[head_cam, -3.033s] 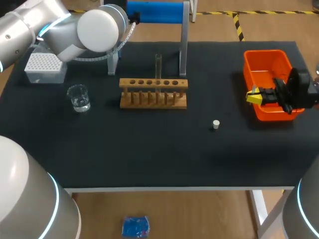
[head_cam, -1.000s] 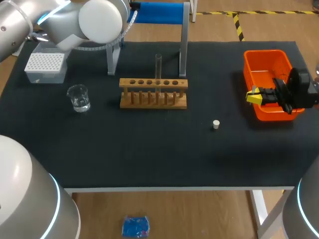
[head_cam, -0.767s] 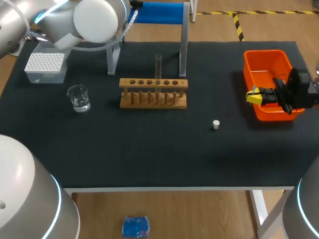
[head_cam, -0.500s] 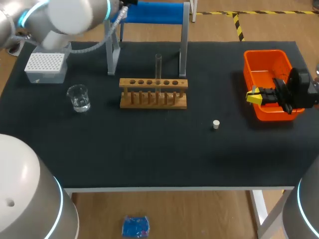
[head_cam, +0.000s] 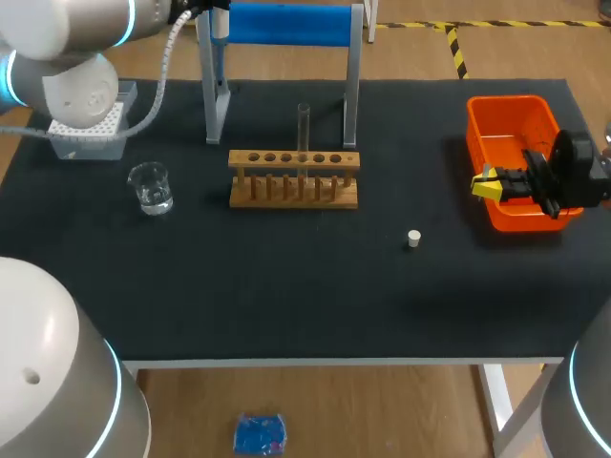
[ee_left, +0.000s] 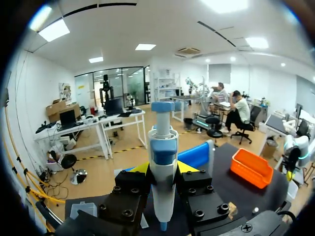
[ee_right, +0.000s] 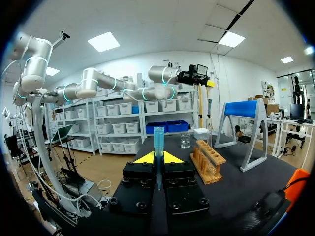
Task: Invert the test tube, pick up the pipette, mount the tip to pipette, aspirate from beaker and dispense into the tube, eject the tip, return the pipette, and cap with the stopper.
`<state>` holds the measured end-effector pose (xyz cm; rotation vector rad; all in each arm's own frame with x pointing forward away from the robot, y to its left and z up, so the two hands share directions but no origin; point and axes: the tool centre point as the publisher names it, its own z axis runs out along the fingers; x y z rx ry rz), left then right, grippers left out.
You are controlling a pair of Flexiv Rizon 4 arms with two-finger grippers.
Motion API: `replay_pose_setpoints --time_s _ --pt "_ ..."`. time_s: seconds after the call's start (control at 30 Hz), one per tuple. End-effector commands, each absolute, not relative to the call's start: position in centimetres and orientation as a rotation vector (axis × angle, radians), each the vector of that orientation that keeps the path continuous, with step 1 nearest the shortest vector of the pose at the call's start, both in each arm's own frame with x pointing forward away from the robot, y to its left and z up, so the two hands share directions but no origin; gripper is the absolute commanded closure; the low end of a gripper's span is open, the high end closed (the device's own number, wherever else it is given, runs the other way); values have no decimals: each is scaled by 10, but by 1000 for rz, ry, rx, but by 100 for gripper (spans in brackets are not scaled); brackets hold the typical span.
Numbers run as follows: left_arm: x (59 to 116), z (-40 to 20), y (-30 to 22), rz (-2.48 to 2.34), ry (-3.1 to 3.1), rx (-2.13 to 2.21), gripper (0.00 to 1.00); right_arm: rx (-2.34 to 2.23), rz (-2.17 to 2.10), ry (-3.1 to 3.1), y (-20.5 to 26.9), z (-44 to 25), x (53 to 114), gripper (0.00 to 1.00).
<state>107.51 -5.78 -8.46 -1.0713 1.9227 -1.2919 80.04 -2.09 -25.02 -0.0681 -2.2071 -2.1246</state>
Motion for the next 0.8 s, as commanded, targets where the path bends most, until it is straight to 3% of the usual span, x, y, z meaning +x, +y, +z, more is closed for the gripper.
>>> replay_pose_setpoints --time_s 0.03,0.7,0.8 --pt "1035 -75 -46 -1440 2102 -954 100 -66 -2124 -2208 -22 -250 800 100" --pt "896 -49 -68 -1737 2146 -641 100 -66 -2124 -2208 -22 -250 800 100" --pt "896 -49 -68 -1737 2146 -641 100 -66 -2124 -2208 -22 -250 800 100"
